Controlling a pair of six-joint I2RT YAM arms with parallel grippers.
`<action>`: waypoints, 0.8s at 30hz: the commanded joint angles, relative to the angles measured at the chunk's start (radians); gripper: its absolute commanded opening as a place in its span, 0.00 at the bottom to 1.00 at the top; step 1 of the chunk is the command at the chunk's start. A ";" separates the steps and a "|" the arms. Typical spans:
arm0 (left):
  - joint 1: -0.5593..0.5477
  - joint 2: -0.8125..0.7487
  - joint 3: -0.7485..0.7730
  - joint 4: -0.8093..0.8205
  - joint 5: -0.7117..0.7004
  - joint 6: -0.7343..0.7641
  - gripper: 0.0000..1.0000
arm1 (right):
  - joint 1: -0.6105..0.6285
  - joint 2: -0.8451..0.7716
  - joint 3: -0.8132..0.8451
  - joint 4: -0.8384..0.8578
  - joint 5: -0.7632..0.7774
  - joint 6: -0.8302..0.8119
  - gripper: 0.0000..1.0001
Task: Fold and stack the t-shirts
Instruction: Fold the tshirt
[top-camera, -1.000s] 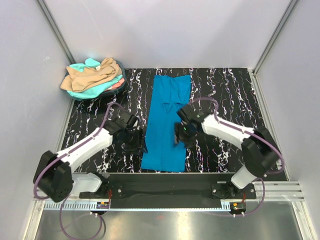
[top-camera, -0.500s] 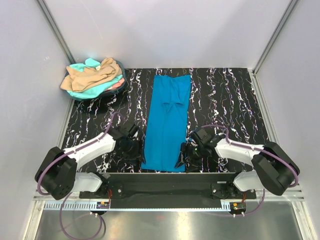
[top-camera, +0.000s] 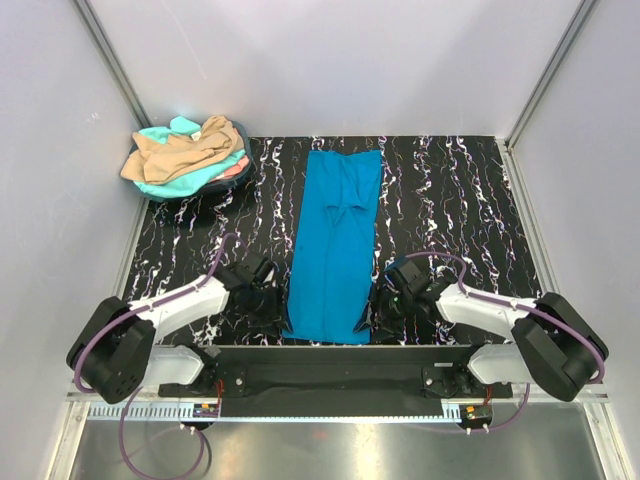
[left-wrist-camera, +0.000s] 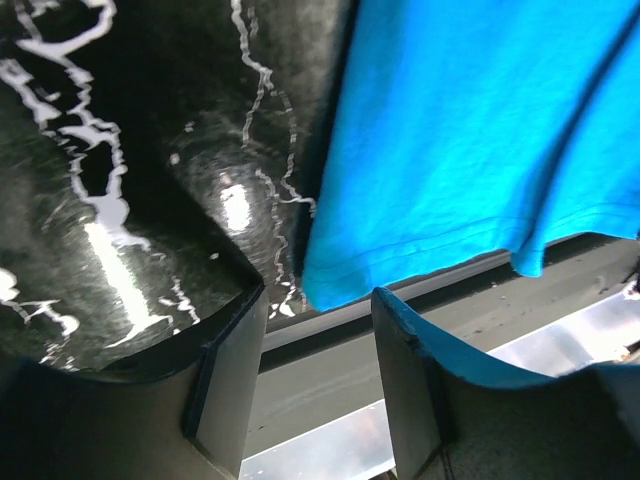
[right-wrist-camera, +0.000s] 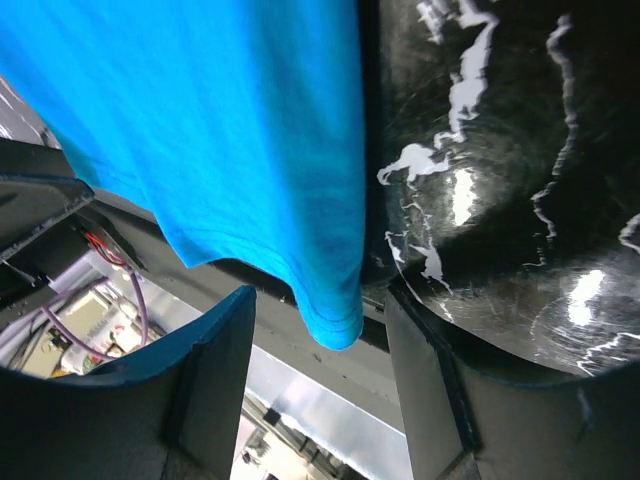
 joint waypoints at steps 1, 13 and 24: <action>-0.004 0.008 -0.019 0.067 -0.021 0.002 0.53 | -0.016 -0.009 -0.032 -0.025 0.117 0.001 0.62; -0.004 0.017 -0.068 0.111 -0.007 -0.018 0.34 | -0.019 0.026 -0.075 0.049 0.044 0.023 0.28; -0.027 -0.069 -0.183 0.156 0.026 -0.131 0.00 | -0.017 -0.017 -0.121 0.007 0.037 0.038 0.00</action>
